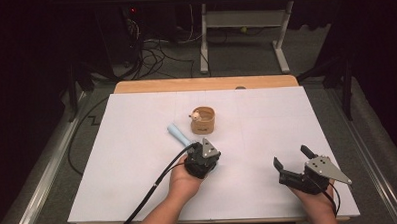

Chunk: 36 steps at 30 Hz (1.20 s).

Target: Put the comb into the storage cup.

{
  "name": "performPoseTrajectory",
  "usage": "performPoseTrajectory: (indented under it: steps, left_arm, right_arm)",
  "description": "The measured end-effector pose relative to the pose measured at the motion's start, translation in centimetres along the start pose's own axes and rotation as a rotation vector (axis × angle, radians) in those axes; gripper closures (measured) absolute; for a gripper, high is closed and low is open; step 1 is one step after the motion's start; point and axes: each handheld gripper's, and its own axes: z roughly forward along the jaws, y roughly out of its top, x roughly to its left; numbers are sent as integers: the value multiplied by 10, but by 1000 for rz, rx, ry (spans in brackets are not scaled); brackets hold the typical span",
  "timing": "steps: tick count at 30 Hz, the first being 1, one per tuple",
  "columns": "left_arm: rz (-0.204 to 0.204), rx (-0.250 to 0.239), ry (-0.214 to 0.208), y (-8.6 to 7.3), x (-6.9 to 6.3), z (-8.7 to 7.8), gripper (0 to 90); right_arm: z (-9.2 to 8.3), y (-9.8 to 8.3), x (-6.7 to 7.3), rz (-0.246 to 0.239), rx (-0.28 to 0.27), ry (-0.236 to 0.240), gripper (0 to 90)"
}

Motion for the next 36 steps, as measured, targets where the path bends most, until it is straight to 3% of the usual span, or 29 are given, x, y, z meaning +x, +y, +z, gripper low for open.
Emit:
performPoseTrajectory:
  steps: [36]
  left_arm:
    - [9, 45, 11, -9, 2, -15, 900]
  right_arm:
    - [-6, 2, -4, 16, -14, -15, 58]
